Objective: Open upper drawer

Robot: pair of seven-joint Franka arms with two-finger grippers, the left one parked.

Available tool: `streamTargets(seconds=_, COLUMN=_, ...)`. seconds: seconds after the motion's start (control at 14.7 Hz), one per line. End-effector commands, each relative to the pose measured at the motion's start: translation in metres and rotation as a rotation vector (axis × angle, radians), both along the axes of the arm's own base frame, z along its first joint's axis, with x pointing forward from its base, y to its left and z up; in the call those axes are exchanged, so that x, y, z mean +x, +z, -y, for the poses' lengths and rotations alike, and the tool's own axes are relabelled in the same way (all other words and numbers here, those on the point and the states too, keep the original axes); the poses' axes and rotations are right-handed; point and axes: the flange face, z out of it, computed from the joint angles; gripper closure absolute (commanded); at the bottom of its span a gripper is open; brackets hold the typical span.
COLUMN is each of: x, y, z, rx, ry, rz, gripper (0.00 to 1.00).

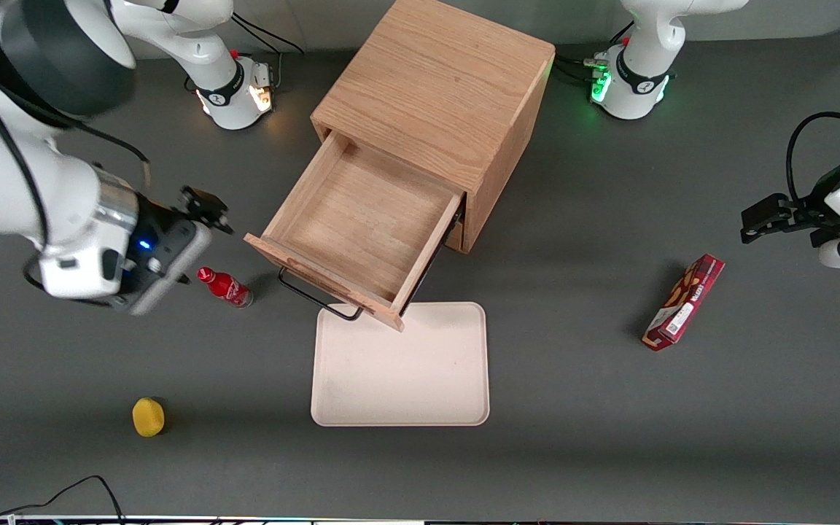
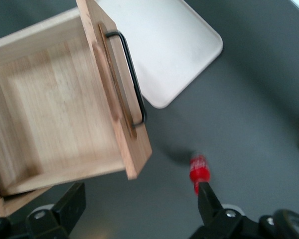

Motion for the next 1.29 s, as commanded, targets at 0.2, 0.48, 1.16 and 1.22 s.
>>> streamTargets(seconds=0.2, x=-0.086, y=0.021, z=0.089, rx=-0.044, ry=-0.255, rz=0.021, gripper=0.0)
streamTargets(seconds=0.48, x=-0.105, y=0.047, z=0.13, rx=-0.047, ry=-0.561, rz=0.037, gripper=0.01)
streamTargets(seconds=1.16, x=-0.097, y=0.038, z=0.151, rx=-0.198, ry=-0.729, rz=0.047, gripper=0.0)
streamTargets(seconds=1.22, x=-0.096, y=0.04, z=0.143, rx=-0.194, ry=-0.713, rz=0.056, gripper=0.0)
